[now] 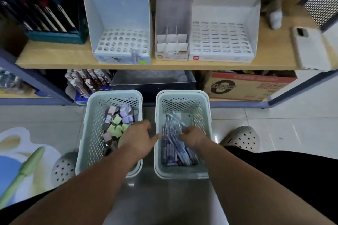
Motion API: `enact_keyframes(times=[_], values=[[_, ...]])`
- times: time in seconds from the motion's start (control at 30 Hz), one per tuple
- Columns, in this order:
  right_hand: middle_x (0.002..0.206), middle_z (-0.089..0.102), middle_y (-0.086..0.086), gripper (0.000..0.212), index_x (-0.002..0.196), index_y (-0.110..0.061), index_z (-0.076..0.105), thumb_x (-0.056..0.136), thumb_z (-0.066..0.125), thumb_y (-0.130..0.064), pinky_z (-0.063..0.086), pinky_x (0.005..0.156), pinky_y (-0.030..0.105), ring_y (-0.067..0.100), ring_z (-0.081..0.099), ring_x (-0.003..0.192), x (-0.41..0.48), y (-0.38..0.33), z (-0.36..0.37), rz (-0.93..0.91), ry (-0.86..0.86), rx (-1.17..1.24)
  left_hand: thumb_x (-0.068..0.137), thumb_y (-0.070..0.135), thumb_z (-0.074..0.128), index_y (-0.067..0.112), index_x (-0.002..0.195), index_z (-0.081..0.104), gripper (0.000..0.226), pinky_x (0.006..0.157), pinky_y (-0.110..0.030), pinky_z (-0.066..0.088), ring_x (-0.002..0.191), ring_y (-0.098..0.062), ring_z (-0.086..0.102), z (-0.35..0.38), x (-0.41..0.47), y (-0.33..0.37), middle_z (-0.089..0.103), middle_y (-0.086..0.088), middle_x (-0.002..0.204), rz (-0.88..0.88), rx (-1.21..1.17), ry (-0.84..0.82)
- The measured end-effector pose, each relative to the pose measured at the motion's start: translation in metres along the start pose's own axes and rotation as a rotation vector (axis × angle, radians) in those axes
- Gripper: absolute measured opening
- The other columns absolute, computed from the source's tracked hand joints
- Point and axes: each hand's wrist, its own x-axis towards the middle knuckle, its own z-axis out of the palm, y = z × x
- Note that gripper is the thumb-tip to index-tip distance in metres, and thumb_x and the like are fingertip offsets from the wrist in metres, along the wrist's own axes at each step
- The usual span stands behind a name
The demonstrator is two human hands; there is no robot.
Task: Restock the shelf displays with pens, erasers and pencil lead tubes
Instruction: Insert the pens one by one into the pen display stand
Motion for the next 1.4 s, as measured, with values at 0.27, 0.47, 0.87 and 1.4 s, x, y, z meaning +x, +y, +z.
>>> enact_keyframes(times=[0.27,0.47,0.87,1.4], values=[[0.103,0.073,0.007,0.047,0.109,-0.006,0.070,0.077,0.081,-0.039,0.055,0.078,0.029,0.023,0.069,0.092,0.049,0.031,0.059,0.164,0.057,-0.058,0.079,0.059,0.072,0.024,0.068,0.046,0.045,0.061,-0.032,0.045,0.068,-0.012,0.052,0.015,0.029,-0.030,0.053,0.005,0.075,0.084,-0.031,-0.065],[0.108,0.068,0.005,0.057,0.116,-0.013,0.060,0.070,0.087,-0.033,0.059,0.090,0.039,0.025,0.068,0.100,0.058,0.038,0.077,0.211,0.153,-0.149,0.076,0.053,0.078,0.025,0.065,0.050,0.041,0.063,-0.035,0.049,0.067,-0.011,0.052,0.024,0.033,-0.040,0.053,0.007,0.071,0.142,-0.155,-0.044],[0.065,0.060,0.002,0.010,0.088,-0.006,0.068,0.093,0.063,-0.014,0.040,0.060,0.023,0.023,0.061,0.065,0.052,0.027,0.059,0.187,0.280,0.074,0.077,0.041,0.083,0.020,0.067,0.054,0.037,0.058,-0.027,0.033,0.066,-0.013,0.051,0.030,0.028,-0.043,0.048,0.008,0.071,0.174,-0.260,0.022],[0.115,0.071,0.009,0.060,0.124,-0.003,0.062,0.076,0.087,-0.029,0.054,0.083,0.032,0.023,0.065,0.095,0.071,0.009,0.076,0.258,0.103,0.364,0.076,0.040,0.082,0.024,0.070,0.056,0.031,0.064,-0.030,0.045,0.067,-0.008,0.050,0.037,0.024,-0.046,0.050,0.008,0.077,0.183,-0.339,0.060]])
